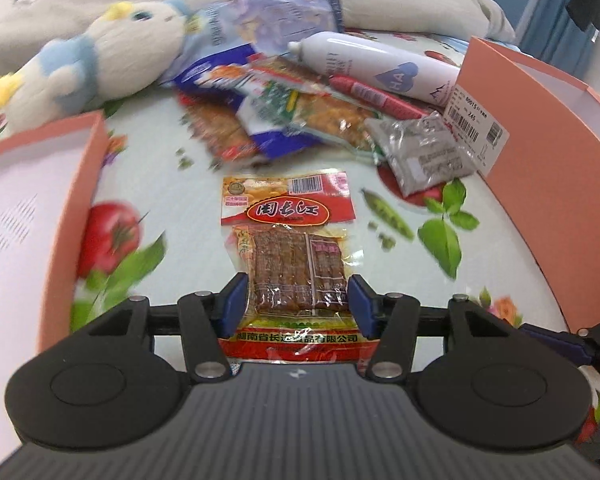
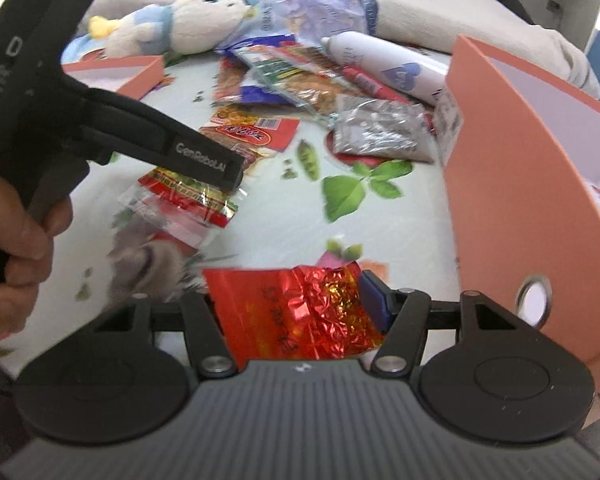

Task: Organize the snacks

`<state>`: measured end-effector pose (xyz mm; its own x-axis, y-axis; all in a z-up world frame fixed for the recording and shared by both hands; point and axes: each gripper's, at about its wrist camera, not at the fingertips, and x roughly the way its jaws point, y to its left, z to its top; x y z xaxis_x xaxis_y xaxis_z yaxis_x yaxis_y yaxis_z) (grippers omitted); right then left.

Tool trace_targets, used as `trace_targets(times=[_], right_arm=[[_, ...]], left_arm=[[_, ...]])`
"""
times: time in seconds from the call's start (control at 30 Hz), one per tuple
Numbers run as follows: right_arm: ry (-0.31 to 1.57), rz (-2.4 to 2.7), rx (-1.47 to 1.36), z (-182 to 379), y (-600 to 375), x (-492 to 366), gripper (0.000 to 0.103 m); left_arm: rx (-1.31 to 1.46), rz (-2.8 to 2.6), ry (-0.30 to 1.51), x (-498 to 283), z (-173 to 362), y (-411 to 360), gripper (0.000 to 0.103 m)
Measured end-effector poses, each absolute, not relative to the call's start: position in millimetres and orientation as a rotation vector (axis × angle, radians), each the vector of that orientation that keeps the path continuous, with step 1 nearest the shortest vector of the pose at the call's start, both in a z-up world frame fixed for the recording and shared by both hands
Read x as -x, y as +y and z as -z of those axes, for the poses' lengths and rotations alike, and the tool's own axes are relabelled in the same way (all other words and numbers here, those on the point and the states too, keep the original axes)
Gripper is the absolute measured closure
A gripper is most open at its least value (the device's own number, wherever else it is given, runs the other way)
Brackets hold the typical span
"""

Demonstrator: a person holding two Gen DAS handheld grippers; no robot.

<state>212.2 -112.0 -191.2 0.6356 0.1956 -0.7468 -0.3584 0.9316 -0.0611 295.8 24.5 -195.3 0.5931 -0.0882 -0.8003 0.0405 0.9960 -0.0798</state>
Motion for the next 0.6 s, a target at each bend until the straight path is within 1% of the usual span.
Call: trace_targets(times=[0.33, 0.6], right_arm=[[0.85, -0.378, 0.211, 187, -102, -185, 0.041], [0.824, -0.394, 0.195, 173, -111, -178, 0.041]], left_arm=[[0.118, 0.018, 0.943, -240, 189, 47, 0.043], [0.146, 0.024, 0.947, -230, 180, 60, 0.044]])
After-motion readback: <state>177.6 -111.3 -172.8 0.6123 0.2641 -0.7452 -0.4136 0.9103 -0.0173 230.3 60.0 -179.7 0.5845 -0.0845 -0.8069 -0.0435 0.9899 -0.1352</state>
